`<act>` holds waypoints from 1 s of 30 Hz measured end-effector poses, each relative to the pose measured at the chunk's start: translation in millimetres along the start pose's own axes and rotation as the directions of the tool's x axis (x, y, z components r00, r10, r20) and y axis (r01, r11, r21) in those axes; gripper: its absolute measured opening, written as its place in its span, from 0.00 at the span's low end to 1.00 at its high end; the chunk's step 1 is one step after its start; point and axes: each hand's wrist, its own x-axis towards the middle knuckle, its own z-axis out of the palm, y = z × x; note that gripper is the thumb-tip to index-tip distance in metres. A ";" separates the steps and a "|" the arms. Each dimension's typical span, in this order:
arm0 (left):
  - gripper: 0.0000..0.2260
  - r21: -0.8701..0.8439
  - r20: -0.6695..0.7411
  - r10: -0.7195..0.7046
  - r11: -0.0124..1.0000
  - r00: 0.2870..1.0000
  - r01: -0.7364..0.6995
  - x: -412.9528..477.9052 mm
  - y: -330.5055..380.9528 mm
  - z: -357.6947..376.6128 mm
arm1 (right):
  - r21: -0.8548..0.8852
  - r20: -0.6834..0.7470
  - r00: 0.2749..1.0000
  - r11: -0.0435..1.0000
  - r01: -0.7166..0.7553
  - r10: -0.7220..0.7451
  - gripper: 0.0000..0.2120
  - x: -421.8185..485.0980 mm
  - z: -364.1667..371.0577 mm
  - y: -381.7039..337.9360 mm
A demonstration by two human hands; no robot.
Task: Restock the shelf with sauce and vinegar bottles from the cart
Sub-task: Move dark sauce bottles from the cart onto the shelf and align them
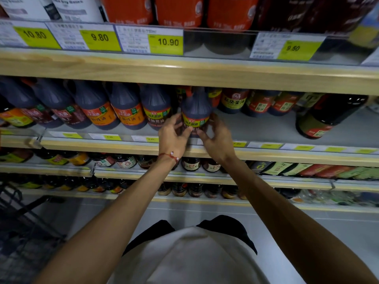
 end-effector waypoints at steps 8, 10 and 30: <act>0.25 -0.005 -0.110 -0.034 0.999 0.993 0.034 7.4 -5.2 -2.5 | 0.143 -0.007 1.000 0.990 0.016 -0.015 0.30 14.6 4.2 4.8; 0.26 -0.013 -0.136 -0.047 0.999 0.990 0.045 9.8 -6.0 -3.5 | 0.162 0.007 1.000 0.986 0.026 -0.028 0.30 20.3 9.4 5.1; 0.24 0.017 -0.122 -0.027 0.999 0.992 0.029 8.3 -10.8 -7.3 | 0.001 0.085 0.996 1.000 0.013 -0.013 0.33 22.3 17.9 -3.1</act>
